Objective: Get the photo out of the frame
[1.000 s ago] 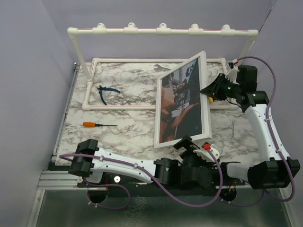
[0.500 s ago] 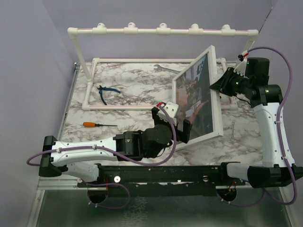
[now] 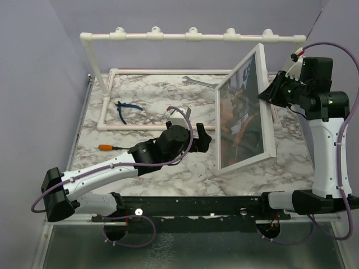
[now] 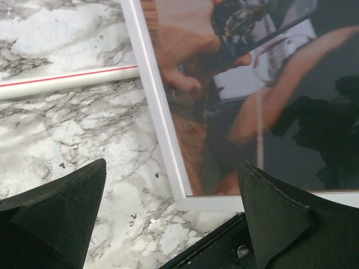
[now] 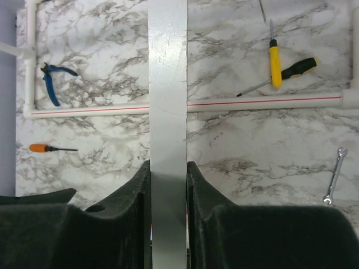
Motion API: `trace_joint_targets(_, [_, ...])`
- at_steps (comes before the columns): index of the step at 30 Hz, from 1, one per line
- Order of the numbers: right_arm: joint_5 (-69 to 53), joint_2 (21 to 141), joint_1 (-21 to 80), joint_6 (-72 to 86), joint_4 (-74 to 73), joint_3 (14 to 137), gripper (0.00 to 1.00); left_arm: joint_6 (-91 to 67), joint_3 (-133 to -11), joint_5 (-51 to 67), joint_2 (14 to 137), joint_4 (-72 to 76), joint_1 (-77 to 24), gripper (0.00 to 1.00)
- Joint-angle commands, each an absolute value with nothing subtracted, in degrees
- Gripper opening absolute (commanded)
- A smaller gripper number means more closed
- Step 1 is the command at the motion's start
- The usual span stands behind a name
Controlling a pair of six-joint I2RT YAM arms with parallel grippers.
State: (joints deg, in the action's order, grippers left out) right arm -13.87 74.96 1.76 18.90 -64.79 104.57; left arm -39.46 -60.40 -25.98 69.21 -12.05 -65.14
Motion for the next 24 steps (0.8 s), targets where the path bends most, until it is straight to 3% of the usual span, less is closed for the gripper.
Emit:
trace_joint_targets(1, [-10.9, 75.2, 1.7, 16.9, -64.2, 108.1, 0.00, -43.9, -57.2, -16.6, 69.8, -10.5, -60.7, 0.96])
trace_joint_targets(15, [3.3, 79.9, 3.7, 13.2, -72.1, 117.1, 0.01, -45.0, -51.9, -12.6, 69.3, -7.5, -56.4, 0.94])
trace_joint_targets(24, [19.3, 84.8, 18.6, 17.3, -74.7, 117.5, 0.00, -45.3, -48.8, -9.5, 65.8, -7.5, -51.6, 0.93])
